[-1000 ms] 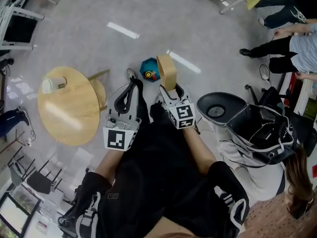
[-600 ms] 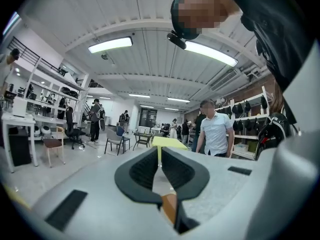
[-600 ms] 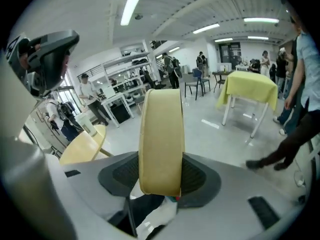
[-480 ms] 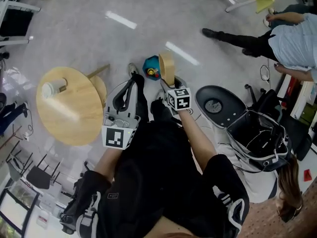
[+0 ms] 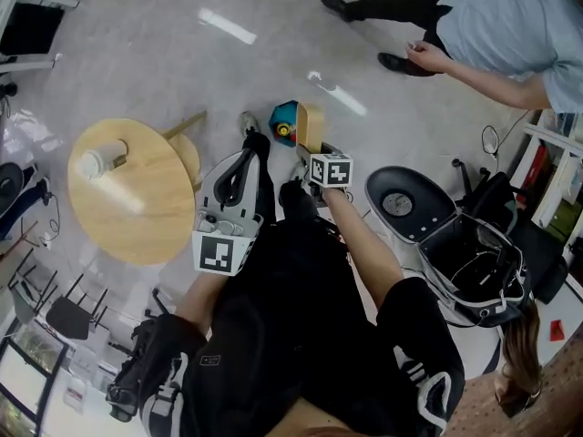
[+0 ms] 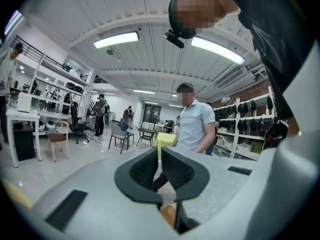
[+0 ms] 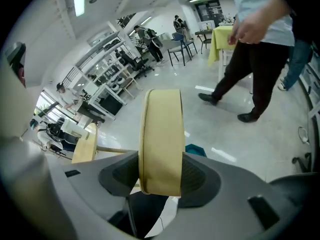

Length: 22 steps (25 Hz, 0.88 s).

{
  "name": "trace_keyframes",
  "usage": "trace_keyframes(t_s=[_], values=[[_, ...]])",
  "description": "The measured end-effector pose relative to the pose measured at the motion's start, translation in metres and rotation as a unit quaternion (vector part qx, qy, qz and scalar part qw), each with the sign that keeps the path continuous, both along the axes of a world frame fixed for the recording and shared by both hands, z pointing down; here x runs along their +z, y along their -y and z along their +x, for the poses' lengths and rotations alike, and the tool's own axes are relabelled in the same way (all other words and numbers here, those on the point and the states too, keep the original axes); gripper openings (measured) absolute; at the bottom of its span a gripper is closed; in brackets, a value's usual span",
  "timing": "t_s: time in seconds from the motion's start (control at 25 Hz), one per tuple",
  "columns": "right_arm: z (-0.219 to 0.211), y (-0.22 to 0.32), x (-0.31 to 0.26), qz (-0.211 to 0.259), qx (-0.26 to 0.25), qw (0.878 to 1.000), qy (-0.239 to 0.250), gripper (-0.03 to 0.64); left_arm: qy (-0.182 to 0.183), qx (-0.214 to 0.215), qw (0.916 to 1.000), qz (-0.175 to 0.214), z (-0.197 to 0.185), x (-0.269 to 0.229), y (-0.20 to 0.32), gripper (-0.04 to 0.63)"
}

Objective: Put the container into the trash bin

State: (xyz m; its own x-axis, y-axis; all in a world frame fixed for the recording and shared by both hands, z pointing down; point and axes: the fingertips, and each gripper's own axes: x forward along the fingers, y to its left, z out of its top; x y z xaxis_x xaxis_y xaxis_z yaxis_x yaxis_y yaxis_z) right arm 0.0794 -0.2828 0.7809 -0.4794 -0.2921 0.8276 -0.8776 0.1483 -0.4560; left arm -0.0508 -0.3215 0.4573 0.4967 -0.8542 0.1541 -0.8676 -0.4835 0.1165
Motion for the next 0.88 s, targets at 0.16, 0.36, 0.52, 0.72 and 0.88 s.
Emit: trace_keyframes(t_s=[0.16, 0.36, 0.52, 0.72, 0.88], values=[[0.001, 0.023, 0.025, -0.016, 0.007, 1.000, -0.012, 0.230, -0.002, 0.005, 0.9999, -0.009, 0.000, 0.015, 0.014, 0.029], [0.012, 0.037, 0.073, -0.045, 0.006, 0.998, -0.033, 0.230, -0.007, 0.009, 0.9998, -0.014, 0.005, 0.029, 0.026, 0.029], [0.018, 0.027, 0.101, -0.072, 0.003, 0.996, -0.045, 0.230, -0.033, 0.002, 0.9992, -0.025, 0.011, 0.030, 0.025, 0.029], [0.019, 0.010, 0.140, -0.107, -0.005, 0.993, -0.054, 0.230, -0.022, 0.006, 0.9992, -0.033, 0.016, 0.036, 0.025, 0.029], [0.016, 0.004, 0.172, -0.134, -0.009, 0.989, -0.055, 0.232, -0.009, 0.009, 0.9992, -0.038, 0.016, 0.047, 0.027, 0.029]])
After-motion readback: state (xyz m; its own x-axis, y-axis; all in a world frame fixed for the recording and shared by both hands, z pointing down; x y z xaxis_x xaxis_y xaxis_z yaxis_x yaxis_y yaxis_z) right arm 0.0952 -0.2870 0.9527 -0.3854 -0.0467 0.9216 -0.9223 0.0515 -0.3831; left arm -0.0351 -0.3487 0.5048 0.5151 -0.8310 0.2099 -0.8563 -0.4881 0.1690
